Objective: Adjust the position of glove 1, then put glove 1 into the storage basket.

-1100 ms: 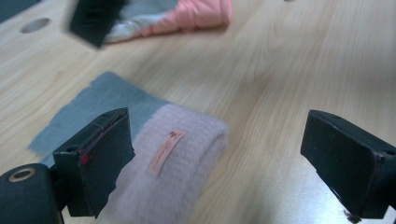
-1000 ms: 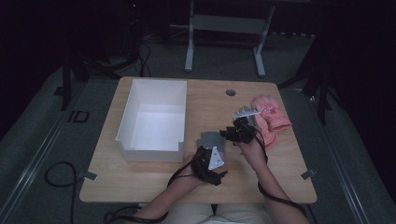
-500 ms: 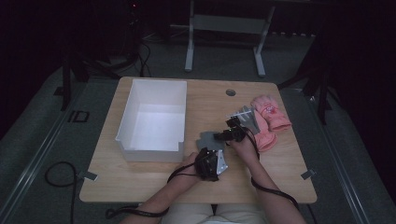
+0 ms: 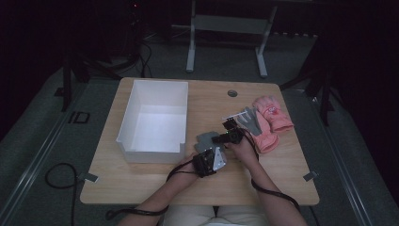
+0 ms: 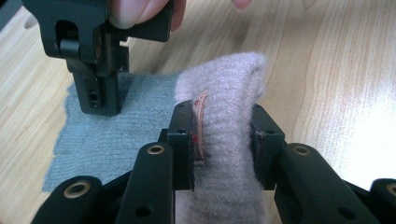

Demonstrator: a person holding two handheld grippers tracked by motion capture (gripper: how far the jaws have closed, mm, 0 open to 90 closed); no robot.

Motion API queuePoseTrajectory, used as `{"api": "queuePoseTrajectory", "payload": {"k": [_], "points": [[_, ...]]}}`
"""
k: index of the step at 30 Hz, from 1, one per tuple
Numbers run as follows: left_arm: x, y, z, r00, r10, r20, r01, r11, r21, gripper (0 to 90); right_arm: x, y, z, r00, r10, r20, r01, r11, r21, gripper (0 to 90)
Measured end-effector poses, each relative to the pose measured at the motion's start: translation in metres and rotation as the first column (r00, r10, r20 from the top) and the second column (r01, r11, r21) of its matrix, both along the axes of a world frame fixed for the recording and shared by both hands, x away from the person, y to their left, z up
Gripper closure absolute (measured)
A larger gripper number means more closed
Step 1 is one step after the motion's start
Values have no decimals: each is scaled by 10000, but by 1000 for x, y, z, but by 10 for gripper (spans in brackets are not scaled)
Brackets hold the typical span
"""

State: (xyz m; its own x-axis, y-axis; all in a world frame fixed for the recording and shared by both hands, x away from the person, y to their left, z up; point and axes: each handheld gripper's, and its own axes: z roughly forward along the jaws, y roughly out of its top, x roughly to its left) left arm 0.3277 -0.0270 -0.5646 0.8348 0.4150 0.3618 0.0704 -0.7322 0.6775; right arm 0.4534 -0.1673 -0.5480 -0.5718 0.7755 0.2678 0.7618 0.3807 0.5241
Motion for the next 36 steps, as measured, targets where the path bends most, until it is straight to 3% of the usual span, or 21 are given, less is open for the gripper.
{"api": "queuePoseTrajectory", "payload": {"k": [6,8,12,15,25,30,36], "points": [[-2,0,8,9989,228,-400,-224,9997,98,694,-6,-2,4,9999,64,157,-71,9988,478,748],[-2,-1,11,9988,168,-455,-157,9996,254,694,-9,-5,8,9998,66,199,-80,9976,683,750],[-5,-4,20,9993,63,-360,-57,9999,163,696,-17,-12,24,9987,109,503,-155,9957,914,753],[-8,-6,32,9996,-75,-259,76,9999,69,697,-25,-19,42,9954,101,957,-189,9956,915,753],[-13,-5,80,9981,-602,159,602,9982,27,697,-36,-33,80,9865,97,1635,-315,9909,1311,754],[-10,3,107,9963,-841,162,840,9964,120,699,-38,-33,101,9814,19,1922,-322,9875,1544,755],[-4,20,129,9925,-1206,183,1199,9922,345,700,-38,-24,122,9751,47,2219,-437,9842,1713,755]]}}
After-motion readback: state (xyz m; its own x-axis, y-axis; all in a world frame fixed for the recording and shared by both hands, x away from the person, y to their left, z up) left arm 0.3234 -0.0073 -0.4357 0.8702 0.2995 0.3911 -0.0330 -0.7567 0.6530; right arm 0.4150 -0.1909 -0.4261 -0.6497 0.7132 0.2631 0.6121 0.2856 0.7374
